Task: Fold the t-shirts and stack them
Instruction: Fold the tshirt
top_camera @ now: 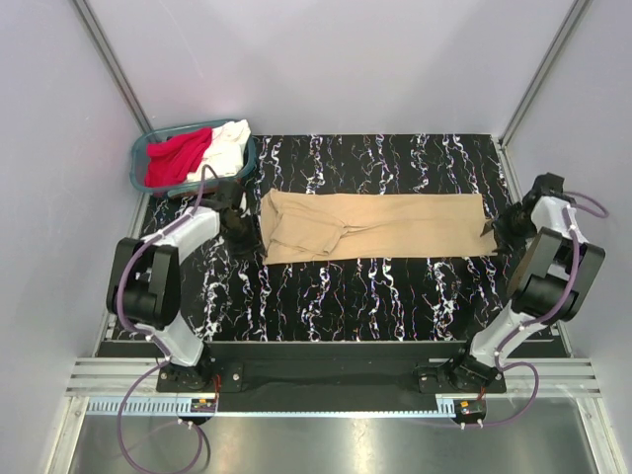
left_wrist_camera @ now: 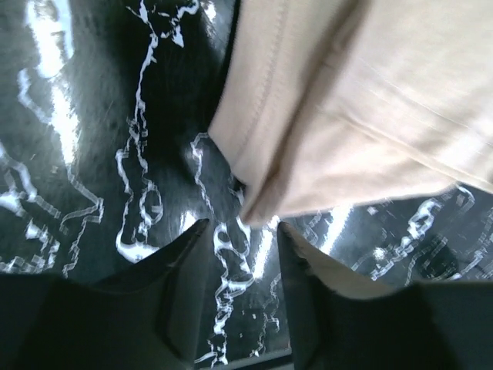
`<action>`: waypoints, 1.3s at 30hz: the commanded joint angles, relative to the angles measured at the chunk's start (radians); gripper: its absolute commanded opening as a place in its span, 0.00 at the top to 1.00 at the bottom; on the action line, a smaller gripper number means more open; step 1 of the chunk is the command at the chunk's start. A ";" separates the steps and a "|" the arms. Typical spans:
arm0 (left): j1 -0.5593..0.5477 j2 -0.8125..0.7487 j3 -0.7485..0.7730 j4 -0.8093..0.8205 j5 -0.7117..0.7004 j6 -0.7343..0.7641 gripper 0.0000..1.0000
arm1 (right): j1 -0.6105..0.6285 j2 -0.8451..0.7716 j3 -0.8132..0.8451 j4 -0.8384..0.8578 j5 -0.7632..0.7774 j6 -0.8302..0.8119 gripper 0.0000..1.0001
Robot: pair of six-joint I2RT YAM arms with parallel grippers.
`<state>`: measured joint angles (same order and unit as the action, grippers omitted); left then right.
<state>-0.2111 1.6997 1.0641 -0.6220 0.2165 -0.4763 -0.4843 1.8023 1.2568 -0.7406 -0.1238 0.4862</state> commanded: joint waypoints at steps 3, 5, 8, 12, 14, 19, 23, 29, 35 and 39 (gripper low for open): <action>0.001 -0.133 0.077 -0.031 0.026 0.031 0.50 | 0.208 -0.187 0.035 0.041 -0.132 0.008 0.37; -0.004 -0.120 0.121 -0.027 0.058 0.031 0.46 | 0.301 -0.205 0.000 0.098 -0.227 0.028 0.28; -0.010 -0.062 0.171 -0.015 0.122 0.031 0.44 | 0.472 -0.186 -0.046 0.245 -0.322 0.058 0.23; -0.008 0.011 0.223 0.001 0.153 0.033 0.44 | 0.616 -0.091 -0.066 0.407 -0.418 0.109 0.30; -0.007 0.055 0.246 0.010 0.164 0.021 0.44 | 0.668 -0.039 -0.062 0.441 -0.448 0.144 0.36; -0.007 0.098 0.246 0.054 0.227 -0.037 0.49 | 0.739 0.049 -0.079 0.602 -0.487 0.255 0.47; -0.008 0.100 0.194 0.119 0.267 -0.106 0.52 | 0.785 0.118 -0.079 0.694 -0.493 0.327 0.49; -0.008 0.094 0.129 0.140 0.265 -0.145 0.56 | 0.802 0.190 -0.073 0.731 -0.504 0.390 0.47; -0.010 0.090 0.096 0.151 0.270 -0.157 0.59 | 0.809 0.239 -0.066 0.800 -0.507 0.413 0.48; -0.010 0.092 0.089 0.151 0.264 -0.159 0.60 | 0.811 0.265 -0.059 0.834 -0.514 0.437 0.55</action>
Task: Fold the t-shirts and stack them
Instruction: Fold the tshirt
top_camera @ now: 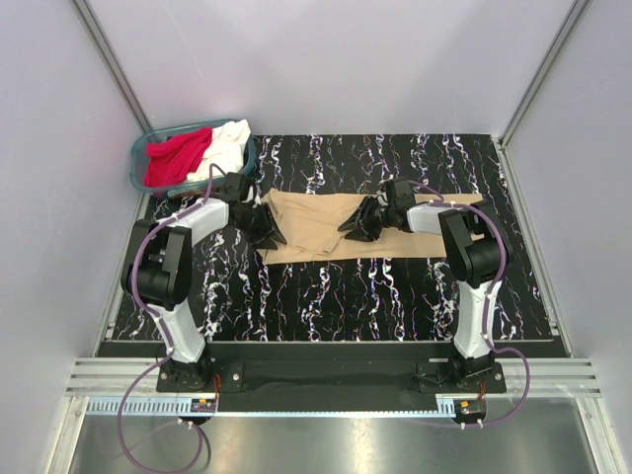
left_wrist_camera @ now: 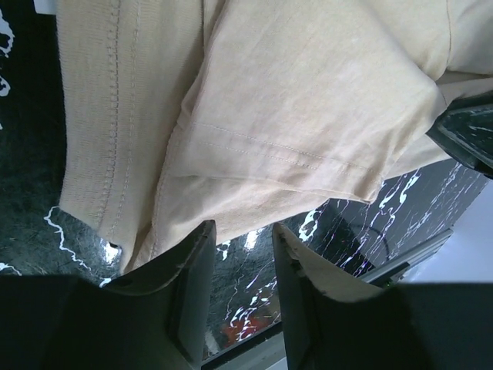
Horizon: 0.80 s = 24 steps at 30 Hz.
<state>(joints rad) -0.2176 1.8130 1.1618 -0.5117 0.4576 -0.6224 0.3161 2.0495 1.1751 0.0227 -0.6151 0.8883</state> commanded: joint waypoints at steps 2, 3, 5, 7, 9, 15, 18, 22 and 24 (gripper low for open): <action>-0.002 -0.020 -0.016 0.041 0.016 -0.014 0.61 | 0.012 0.035 0.026 0.080 -0.025 0.046 0.57; -0.002 -0.018 -0.019 0.041 0.015 -0.014 0.61 | 0.011 0.038 0.026 0.083 -0.023 0.047 0.61; -0.002 -0.012 -0.028 0.038 0.009 -0.013 0.63 | 0.011 0.034 0.026 0.085 -0.008 0.046 0.62; -0.003 -0.007 -0.033 0.024 -0.007 -0.008 0.63 | 0.009 0.029 0.029 0.083 -0.002 0.044 0.67; 0.000 -0.004 -0.034 0.013 -0.029 0.009 0.63 | 0.009 0.028 0.035 0.080 -0.005 0.044 0.69; 0.006 0.002 -0.028 -0.011 -0.053 0.041 0.64 | 0.009 0.024 0.051 0.068 -0.023 0.040 0.63; 0.007 0.002 -0.019 -0.019 -0.059 0.049 0.64 | 0.009 0.029 0.054 0.069 -0.031 0.049 0.63; 0.012 0.002 -0.011 -0.027 -0.062 0.056 0.64 | 0.009 0.026 0.058 0.065 -0.009 0.044 0.69; 0.015 0.003 -0.013 -0.027 -0.069 0.056 0.64 | 0.006 0.029 0.064 0.050 0.003 0.040 0.80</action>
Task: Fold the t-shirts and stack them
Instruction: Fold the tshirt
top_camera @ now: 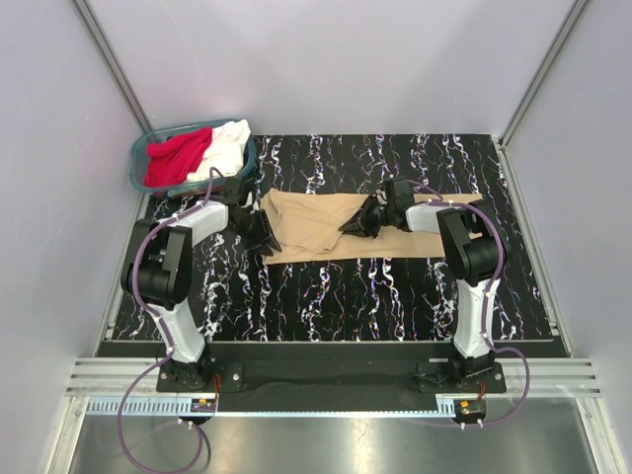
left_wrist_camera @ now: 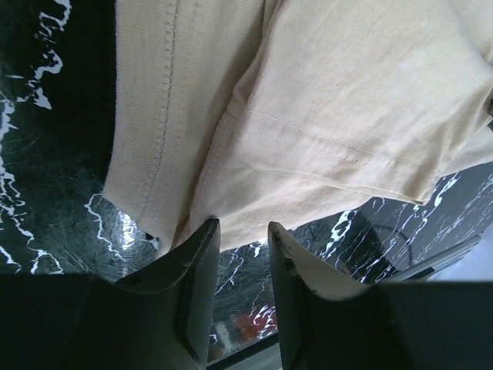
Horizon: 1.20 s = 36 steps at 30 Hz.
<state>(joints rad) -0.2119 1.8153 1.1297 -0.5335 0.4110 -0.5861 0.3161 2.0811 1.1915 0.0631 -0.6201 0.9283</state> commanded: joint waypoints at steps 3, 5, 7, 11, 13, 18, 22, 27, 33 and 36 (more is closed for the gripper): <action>0.014 0.001 0.012 -0.010 -0.028 0.025 0.64 | -0.005 -0.007 0.043 -0.006 0.040 -0.008 0.92; 0.023 0.001 0.004 -0.010 -0.028 0.031 0.64 | -0.020 -0.012 0.040 -0.009 0.062 -0.023 0.94; 0.029 0.007 0.001 -0.008 -0.028 0.040 0.65 | -0.029 0.000 0.045 -0.011 0.066 -0.040 0.97; 0.039 0.010 0.002 -0.016 -0.047 0.061 0.65 | -0.032 0.048 0.080 -0.011 0.036 -0.069 1.00; 0.043 0.006 0.015 -0.032 -0.058 0.080 0.65 | -0.034 0.057 0.088 -0.012 0.025 -0.095 1.00; 0.043 -0.069 0.031 -0.077 -0.092 0.115 0.56 | -0.034 0.039 0.094 -0.100 -0.018 -0.163 0.78; 0.045 -0.158 0.007 -0.102 -0.104 0.135 0.47 | -0.034 -0.068 0.036 -0.167 -0.030 -0.209 0.65; 0.043 -0.171 -0.051 -0.094 -0.072 0.123 0.45 | -0.037 -0.196 -0.009 -0.321 0.016 -0.287 0.48; 0.043 -0.102 -0.039 -0.080 -0.070 0.129 0.50 | -0.142 -0.312 -0.142 -0.347 0.013 -0.293 0.41; 0.046 -0.074 -0.031 -0.074 -0.072 0.123 0.50 | -0.222 -0.342 -0.194 -0.347 0.010 -0.313 0.40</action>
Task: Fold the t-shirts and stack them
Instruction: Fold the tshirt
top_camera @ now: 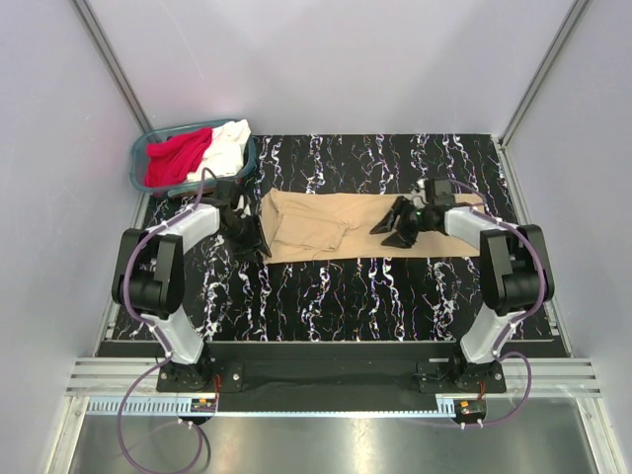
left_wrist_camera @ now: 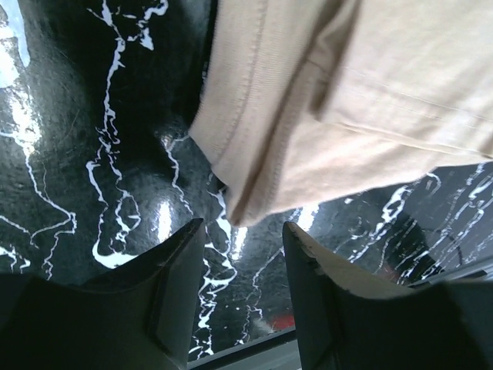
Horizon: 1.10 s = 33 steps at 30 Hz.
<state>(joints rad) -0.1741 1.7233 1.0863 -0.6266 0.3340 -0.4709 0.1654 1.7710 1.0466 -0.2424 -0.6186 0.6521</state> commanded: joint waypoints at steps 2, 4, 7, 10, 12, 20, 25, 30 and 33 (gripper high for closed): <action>0.008 0.042 0.014 0.024 0.000 0.003 0.50 | -0.116 -0.042 -0.092 -0.041 -0.010 -0.048 0.42; 0.013 0.059 0.014 0.025 -0.010 0.003 0.50 | -0.159 -0.050 -0.126 -0.043 -0.010 -0.058 0.45; 0.024 0.070 0.006 0.028 -0.039 0.008 0.52 | -0.217 -0.059 -0.155 -0.041 -0.007 -0.066 0.47; 0.044 0.078 -0.003 0.034 -0.049 0.005 0.57 | -0.254 -0.059 -0.177 -0.040 0.011 -0.055 0.50; 0.051 0.087 -0.005 0.039 -0.041 0.003 0.61 | -0.267 -0.059 -0.184 -0.041 0.025 -0.045 0.51; 0.056 0.117 0.009 0.047 -0.030 -0.005 0.81 | -0.288 -0.064 -0.212 -0.024 0.143 0.018 0.54; 0.058 0.104 0.006 0.048 -0.023 -0.003 0.85 | -0.288 -0.097 -0.220 -0.031 0.256 0.070 0.67; 0.058 0.091 0.000 0.047 -0.027 0.000 0.91 | -0.288 -0.102 -0.214 -0.057 0.307 0.107 0.86; 0.059 0.090 0.001 0.047 -0.030 -0.002 0.97 | -0.288 -0.111 -0.218 -0.078 0.347 0.109 1.00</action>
<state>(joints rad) -0.1230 1.8130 1.0866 -0.5953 0.3405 -0.4877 -0.1188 1.6947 0.8333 -0.2909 -0.3851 0.7444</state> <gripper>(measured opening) 0.070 0.050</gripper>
